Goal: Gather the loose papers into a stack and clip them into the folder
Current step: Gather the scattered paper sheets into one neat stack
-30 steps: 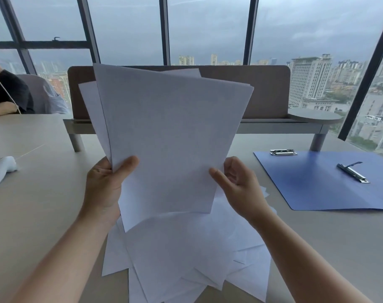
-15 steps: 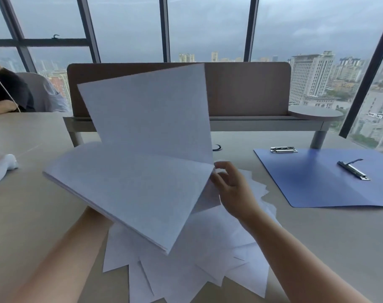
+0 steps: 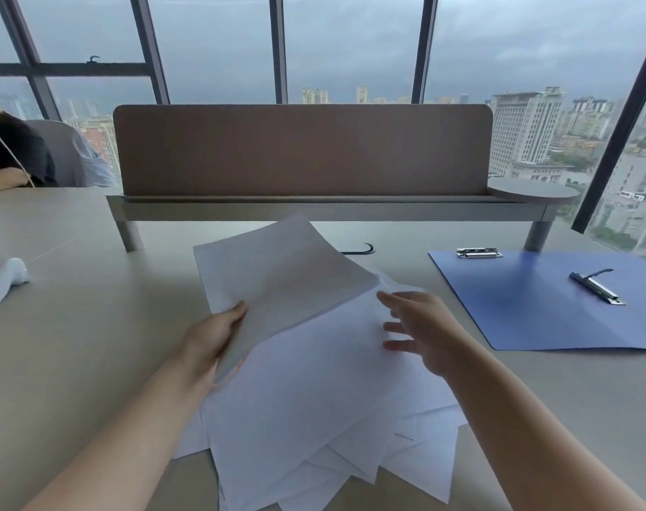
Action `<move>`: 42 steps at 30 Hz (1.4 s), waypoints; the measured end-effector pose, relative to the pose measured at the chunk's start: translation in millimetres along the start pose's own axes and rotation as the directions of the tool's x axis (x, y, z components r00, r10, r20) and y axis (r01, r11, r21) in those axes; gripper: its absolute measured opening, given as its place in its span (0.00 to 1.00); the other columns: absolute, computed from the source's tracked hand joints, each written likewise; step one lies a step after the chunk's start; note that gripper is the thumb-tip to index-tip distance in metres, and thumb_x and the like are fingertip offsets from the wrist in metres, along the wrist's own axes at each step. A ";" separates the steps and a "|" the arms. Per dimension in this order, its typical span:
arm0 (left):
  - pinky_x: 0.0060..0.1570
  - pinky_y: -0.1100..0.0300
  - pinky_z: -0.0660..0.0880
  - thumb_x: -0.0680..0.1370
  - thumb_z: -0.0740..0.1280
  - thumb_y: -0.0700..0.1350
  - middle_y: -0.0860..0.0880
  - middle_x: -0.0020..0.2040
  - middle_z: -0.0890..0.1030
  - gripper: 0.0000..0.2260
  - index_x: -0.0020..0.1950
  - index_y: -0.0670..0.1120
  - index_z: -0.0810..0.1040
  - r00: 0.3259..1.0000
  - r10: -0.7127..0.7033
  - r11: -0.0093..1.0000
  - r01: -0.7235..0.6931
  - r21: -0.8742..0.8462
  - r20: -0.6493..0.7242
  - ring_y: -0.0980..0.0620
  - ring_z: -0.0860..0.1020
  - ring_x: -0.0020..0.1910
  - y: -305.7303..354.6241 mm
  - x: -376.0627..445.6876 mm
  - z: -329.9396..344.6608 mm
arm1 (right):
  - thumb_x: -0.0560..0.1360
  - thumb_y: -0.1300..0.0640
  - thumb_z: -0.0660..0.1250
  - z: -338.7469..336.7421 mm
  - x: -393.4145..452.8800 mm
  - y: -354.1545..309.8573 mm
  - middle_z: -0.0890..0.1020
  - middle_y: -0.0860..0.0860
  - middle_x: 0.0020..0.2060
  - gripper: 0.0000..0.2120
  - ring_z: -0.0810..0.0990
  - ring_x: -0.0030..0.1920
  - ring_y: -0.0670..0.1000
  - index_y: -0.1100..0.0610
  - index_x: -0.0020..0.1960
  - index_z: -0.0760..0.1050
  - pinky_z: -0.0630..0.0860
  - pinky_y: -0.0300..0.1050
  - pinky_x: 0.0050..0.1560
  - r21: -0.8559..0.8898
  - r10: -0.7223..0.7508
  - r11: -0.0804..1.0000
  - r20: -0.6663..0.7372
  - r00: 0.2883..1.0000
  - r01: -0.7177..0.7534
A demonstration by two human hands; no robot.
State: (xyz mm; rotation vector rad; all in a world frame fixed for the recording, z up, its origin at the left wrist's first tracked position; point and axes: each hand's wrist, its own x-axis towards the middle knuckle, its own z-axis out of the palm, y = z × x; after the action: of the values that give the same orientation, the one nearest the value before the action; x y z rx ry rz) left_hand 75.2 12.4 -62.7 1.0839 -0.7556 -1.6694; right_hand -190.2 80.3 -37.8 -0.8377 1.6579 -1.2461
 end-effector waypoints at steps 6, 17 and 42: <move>0.21 0.69 0.72 0.82 0.63 0.42 0.49 0.31 0.81 0.06 0.47 0.43 0.77 0.997 -0.042 0.991 0.050 -0.121 0.071 0.57 0.78 0.22 1.1 -3.6 1.9 | 0.69 0.41 0.75 3.4 -0.8 6.6 0.82 0.51 0.55 0.36 0.83 0.54 0.53 0.53 0.72 0.70 0.81 0.54 0.56 -0.363 -0.144 0.919 0.055 0.988 0.154; 0.21 0.69 0.71 0.81 0.63 0.38 0.50 0.31 0.81 0.03 0.49 0.43 0.76 0.993 -0.037 0.965 0.064 -0.254 0.109 0.58 0.76 0.23 3.5 -8.4 0.2 | 0.57 0.32 0.78 13.8 -28.8 16.2 0.35 0.38 0.78 0.63 0.26 0.75 0.44 0.31 0.76 0.36 0.28 0.58 0.76 -0.776 0.150 0.268 0.619 0.771 0.571; 0.22 0.68 0.74 0.81 0.64 0.39 0.46 0.42 0.79 0.05 0.47 0.41 0.77 1.000 -0.021 0.937 0.022 -0.349 0.006 0.57 0.79 0.24 11.7 -10.1 -4.4 | 0.80 0.51 0.63 35.8 -73.9 -6.9 0.76 0.35 0.25 0.04 0.73 0.31 0.34 0.47 0.50 0.76 0.67 0.39 0.33 -0.587 -0.210 0.190 0.758 0.617 0.787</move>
State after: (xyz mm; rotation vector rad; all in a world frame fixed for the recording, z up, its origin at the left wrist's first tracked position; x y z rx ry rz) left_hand 85.1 18.0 -51.4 0.8409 -0.4250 -1.7423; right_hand -128.3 130.6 -17.3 -2.4292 1.4881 -0.1897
